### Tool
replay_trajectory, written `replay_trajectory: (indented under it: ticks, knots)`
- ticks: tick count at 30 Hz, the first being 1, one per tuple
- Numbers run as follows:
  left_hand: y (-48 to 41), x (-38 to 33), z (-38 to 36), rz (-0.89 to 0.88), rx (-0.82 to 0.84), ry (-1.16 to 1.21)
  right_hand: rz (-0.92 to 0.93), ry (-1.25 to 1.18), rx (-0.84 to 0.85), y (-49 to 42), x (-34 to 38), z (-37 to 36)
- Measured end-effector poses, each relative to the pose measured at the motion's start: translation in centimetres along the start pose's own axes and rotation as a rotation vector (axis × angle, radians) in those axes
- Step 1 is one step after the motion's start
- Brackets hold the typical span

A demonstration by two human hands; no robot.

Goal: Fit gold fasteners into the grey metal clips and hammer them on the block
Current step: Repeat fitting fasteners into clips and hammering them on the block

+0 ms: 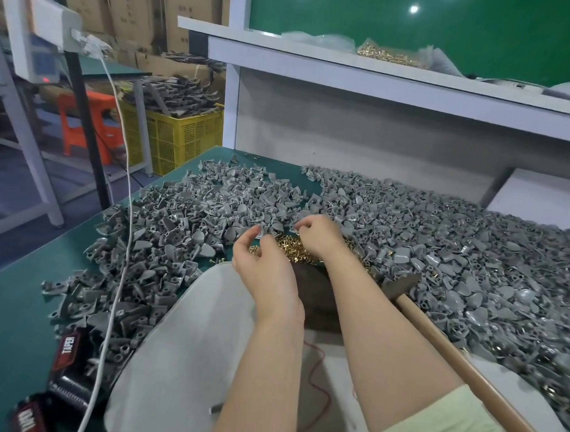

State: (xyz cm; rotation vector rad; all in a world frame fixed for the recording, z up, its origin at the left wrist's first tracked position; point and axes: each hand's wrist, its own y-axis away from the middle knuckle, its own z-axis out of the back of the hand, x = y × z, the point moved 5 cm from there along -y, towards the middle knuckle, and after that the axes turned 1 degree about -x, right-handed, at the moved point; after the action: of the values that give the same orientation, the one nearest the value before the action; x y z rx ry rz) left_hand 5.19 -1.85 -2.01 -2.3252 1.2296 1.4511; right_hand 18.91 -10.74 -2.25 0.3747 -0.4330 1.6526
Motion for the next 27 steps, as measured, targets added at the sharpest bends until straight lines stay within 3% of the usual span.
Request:
replay_trajectory:
  ticks: [3,8,11,14,16,21,23,26,27]
  knots:
    - [0.0,0.0,0.0,-0.007,0.001,-0.001,0.014,-0.210,-0.091,1.1,-0.4,2.3]
    - [0.3,-0.3,-0.3,-0.062,0.071,-0.080,-0.021,-0.461,0.109,4.2,-1.6,4.3]
    - [0.7,-0.5,-1.1,-0.174,0.205,-0.239,-0.013,-0.770,0.296,6.6,-1.3,5.5]
    - [1.5,-0.2,-2.3,-0.234,0.429,-0.436,0.033,-0.854,0.387,8.4,-0.7,6.8]
    - [1.9,0.0,-2.6,-0.263,0.493,-0.513,0.057,-0.825,0.405,9.1,-0.5,7.5]
    - [1.6,-0.2,-2.2,-0.317,0.425,-0.535,0.056,-0.844,0.405,9.5,-0.3,7.6]
    - [1.4,-0.4,-2.0,-0.316,0.379,-0.491,0.026,-0.801,0.299,8.7,-0.7,7.5]
    - [1.1,-0.9,-1.3,-0.270,0.292,-0.389,-0.014,-0.305,-0.019,6.2,-1.9,7.5]
    - [0.9,-0.9,-1.1,-0.239,0.276,-0.347,-0.014,-0.141,-0.041,5.6,-2.0,7.1]
